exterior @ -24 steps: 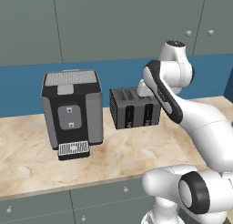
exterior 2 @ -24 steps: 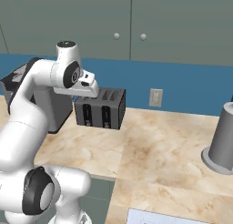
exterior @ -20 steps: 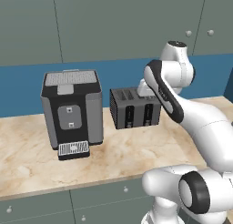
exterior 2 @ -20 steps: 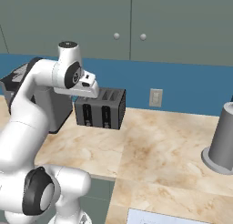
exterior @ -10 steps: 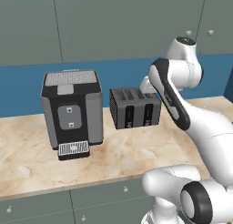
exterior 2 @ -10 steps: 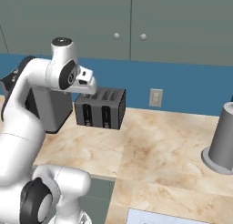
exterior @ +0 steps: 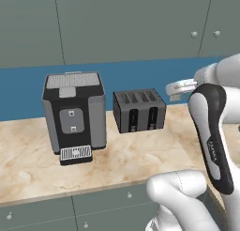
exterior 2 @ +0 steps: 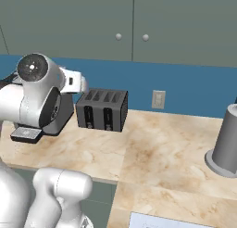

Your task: Open the cabinet directly in front. Then move the beer and the cup to the dining counter with the candle on it.

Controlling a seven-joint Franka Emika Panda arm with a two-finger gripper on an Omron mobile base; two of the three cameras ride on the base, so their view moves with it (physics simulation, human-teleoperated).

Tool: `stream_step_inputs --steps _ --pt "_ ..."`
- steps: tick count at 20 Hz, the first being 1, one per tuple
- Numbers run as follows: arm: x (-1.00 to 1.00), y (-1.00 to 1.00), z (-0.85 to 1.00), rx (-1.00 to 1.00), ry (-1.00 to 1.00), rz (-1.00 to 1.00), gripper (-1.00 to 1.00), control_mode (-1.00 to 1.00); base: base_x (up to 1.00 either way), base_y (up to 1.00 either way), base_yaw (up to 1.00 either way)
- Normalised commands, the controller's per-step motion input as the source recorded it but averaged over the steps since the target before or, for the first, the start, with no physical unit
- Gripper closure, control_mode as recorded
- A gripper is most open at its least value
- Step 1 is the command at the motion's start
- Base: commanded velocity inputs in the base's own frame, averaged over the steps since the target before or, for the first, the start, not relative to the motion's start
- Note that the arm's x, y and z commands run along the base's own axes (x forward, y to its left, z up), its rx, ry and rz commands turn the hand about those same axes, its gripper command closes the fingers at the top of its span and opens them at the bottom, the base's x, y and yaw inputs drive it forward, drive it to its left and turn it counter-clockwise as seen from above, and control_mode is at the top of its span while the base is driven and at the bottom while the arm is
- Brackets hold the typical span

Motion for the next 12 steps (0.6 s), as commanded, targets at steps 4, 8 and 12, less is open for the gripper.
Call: stream_step_inputs --steps 4,8,12 --pt "-0.85 -0.06 0.80 0.07 -0.59 0.05 -1.00 -1.00 0.00 0.00 0.00" --pt "-0.85 -0.16 0.71 0.07 -0.58 0.04 -1.00 -1.00 0.00 0.00 0.00" --pt "-0.74 -0.17 0.55 0.05 -0.48 0.01 -1.00 -1.00 0.00 0.00 0.00"
